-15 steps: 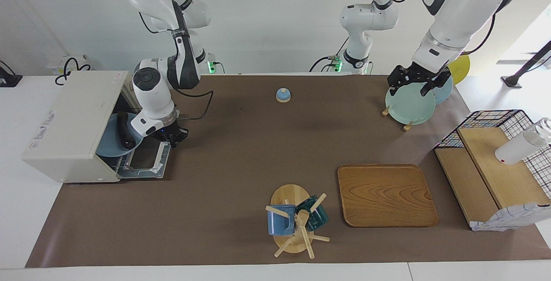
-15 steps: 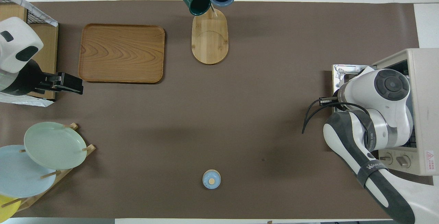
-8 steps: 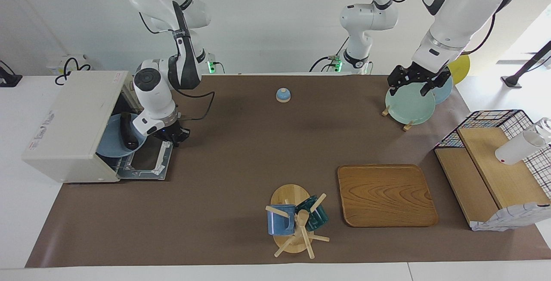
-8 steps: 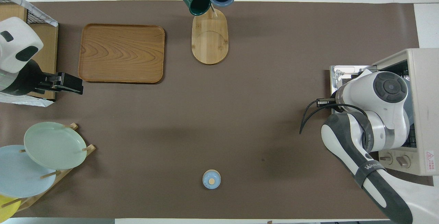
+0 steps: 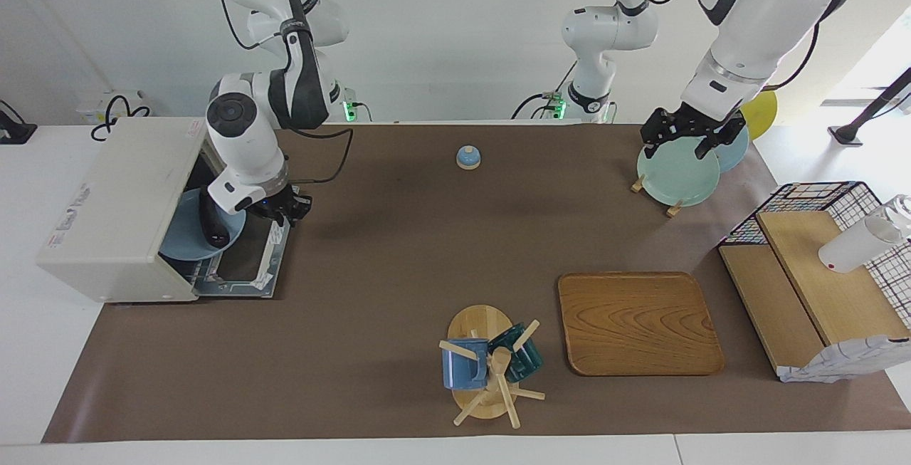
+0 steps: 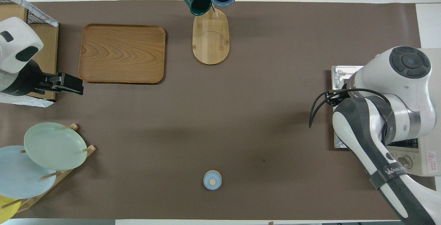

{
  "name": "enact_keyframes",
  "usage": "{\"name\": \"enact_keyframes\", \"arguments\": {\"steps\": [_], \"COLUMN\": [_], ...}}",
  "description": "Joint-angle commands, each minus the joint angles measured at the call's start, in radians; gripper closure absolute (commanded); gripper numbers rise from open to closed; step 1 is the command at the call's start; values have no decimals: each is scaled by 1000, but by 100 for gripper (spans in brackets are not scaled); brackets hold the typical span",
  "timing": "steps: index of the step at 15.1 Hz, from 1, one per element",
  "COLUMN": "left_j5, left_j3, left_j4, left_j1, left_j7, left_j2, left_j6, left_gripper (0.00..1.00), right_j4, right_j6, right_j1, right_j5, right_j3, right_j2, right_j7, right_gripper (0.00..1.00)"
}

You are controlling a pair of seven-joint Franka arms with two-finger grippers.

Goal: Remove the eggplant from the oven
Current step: 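Grasp the purple eggplant inside the oven with the right gripper, then pull the eggplant out and carry it over the blue plate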

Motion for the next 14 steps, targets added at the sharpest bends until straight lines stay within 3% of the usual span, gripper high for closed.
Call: {"name": "enact_keyframes", "arguments": {"steps": [1,7,12,13,14], "left_j5": [11,11,11,11,11], "left_j3": [-2,-2,-2,-2,-2], "left_j4": [-1,-1,-1,-1,-1], "left_j1": [5,5,5,5,5], "left_j7": [6,6,6,6,6], "left_j2": [-8,-6,-6,-8,-8], "left_j6": [0,0,0,0,0], "left_gripper": [0,0,0,0,0], "right_j4": [-18,-62,-156,-160,-160], "right_j6": [-33,-6,131,139,139], "right_j1": [-35,-130,-151,-154,-156], "right_j5": [-69,-72,-72,-72,-74], "right_j3": [-2,-2,-2,-2,-3], "right_j2": [-25,-39,-62,-65,-65], "right_j7": [-47,-193,-230,-254,-265], "right_gripper": [60,64,66,74,88]}}
